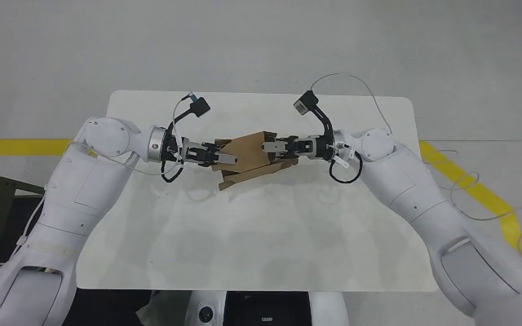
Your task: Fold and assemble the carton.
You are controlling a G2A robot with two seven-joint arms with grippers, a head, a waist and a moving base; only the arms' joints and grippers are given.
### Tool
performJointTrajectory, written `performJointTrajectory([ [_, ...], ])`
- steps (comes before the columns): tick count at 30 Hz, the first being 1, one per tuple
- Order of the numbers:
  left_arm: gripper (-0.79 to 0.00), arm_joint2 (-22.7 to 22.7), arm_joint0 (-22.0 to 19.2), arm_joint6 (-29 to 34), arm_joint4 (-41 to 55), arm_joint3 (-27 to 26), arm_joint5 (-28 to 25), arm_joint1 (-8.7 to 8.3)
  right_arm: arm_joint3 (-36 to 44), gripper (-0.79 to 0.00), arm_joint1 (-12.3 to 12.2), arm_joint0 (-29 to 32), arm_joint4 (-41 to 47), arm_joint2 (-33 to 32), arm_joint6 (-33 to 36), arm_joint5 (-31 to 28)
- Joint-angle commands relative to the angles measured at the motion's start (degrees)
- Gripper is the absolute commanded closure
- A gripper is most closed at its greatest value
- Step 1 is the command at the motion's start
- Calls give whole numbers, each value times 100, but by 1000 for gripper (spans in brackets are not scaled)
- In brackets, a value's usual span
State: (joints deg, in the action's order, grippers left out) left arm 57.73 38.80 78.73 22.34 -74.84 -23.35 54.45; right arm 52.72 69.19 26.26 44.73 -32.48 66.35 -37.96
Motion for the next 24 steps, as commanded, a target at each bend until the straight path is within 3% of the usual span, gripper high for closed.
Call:
performJointTrajectory([
  [1, 0, 1, 3, 6, 13, 2, -4, 1, -1, -446, 8, -11, -4, 3, 19, 19],
  [2, 0, 0, 4, 17, 21, -1, -8, 2, -2, -391, 15, -14, -2, 9, 25, 25],
  [20, 0, -10, 49, 205, 163, -150, -15, -2, -187, -302, 282, -106, -169, 383, -115, -115],
  [24, 0, -14, 55, 213, 165, -158, -7, -9, -213, -175, 307, -125, -160, 428, -123, -123],
])
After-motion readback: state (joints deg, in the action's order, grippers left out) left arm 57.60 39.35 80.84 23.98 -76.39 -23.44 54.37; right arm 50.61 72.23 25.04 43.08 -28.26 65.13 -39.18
